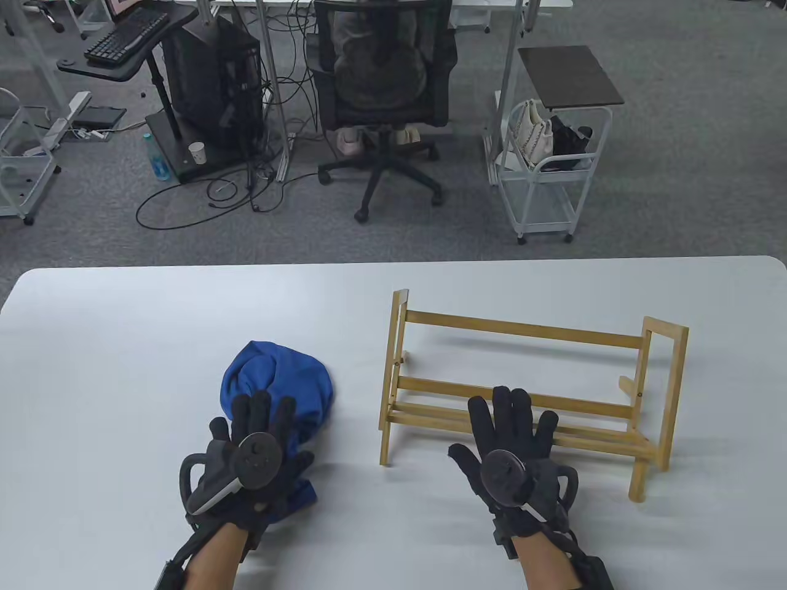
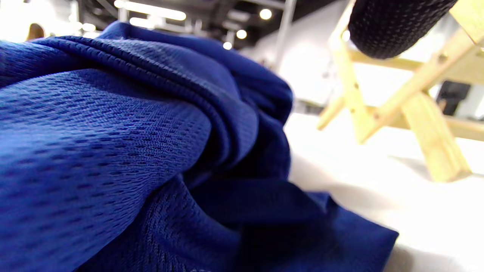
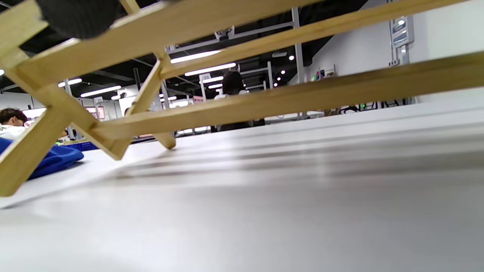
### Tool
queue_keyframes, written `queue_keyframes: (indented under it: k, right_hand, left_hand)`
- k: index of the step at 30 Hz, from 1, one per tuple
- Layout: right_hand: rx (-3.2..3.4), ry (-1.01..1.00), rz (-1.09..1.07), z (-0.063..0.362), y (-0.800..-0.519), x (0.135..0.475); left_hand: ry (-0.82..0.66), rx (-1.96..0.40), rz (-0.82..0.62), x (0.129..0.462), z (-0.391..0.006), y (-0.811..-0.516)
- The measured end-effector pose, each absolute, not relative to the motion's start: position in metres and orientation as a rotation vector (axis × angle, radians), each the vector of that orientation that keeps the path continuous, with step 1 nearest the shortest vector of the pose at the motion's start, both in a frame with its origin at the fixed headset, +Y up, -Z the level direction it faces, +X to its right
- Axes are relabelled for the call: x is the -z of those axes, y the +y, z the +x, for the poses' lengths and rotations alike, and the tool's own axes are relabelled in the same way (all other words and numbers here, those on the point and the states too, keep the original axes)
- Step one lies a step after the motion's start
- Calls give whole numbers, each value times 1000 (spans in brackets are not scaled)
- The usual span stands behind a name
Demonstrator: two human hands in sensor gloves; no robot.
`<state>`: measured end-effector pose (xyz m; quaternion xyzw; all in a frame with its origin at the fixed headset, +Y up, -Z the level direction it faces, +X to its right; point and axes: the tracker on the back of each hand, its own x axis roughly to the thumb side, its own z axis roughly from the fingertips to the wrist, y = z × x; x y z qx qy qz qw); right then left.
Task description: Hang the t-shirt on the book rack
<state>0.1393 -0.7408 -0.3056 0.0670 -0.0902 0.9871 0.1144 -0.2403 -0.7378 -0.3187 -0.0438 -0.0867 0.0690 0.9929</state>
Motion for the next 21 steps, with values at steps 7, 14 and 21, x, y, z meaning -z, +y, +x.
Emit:
queue_keyframes:
  k: [7,14,21]
  right_hand:
    - [-2870,-255,211,141,-740,305]
    - [-2863,-233,208,141,-740,305]
    - [-2850,-225,211,141,-740,305]
  left_hand:
    - [-176,-145,-86,319,-241,-739]
    - [-170,-145,-86,319,-242,-739]
    - [-149,-146,-103,322,-245,-743]
